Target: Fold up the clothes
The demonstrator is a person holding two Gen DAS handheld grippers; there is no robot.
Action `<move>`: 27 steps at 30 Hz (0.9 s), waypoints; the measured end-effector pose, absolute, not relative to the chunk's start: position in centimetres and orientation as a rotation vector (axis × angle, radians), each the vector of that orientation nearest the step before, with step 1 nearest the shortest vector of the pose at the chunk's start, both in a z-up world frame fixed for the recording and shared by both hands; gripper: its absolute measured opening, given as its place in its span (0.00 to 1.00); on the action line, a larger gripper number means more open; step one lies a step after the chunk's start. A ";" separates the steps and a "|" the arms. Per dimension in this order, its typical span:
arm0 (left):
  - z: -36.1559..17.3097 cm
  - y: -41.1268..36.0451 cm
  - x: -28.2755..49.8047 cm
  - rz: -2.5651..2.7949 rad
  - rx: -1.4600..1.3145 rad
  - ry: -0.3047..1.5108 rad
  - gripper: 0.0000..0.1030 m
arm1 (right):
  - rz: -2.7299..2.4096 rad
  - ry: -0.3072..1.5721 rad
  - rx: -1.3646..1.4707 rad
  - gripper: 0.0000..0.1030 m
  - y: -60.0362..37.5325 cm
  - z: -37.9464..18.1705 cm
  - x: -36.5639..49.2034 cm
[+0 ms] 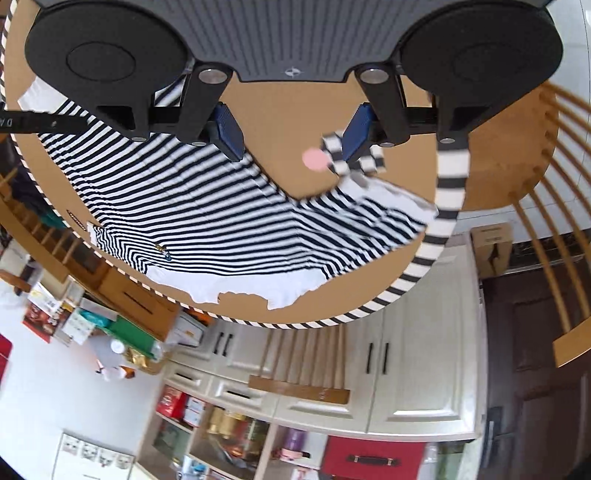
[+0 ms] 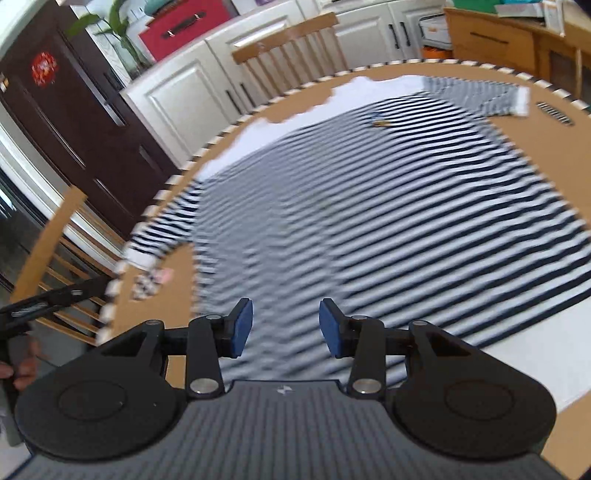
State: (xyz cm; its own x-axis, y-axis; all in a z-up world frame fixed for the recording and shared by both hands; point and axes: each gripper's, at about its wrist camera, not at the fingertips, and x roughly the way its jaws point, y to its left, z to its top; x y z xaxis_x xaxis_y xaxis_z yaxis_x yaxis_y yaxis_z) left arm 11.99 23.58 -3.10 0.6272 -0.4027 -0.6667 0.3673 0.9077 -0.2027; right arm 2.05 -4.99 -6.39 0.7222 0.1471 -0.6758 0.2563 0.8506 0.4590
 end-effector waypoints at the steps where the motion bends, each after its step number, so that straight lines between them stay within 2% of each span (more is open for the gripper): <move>1: -3.1 24.0 12.8 -0.450 -0.042 0.780 0.60 | -0.055 0.755 0.581 0.41 -3.8 -6.2 2.6; 13: -4.8 30.2 23.9 -0.540 -0.069 0.948 0.59 | -0.042 0.747 0.782 0.39 4.7 -8.6 11.2; 22: -8.5 33.1 35.4 -0.811 -0.154 1.180 0.59 | -0.275 0.658 0.954 0.33 10.1 -11.2 16.3; 27: -10.9 33.0 37.6 -0.905 -0.194 1.319 0.58 | -0.410 0.667 0.997 0.34 12.8 -12.4 18.3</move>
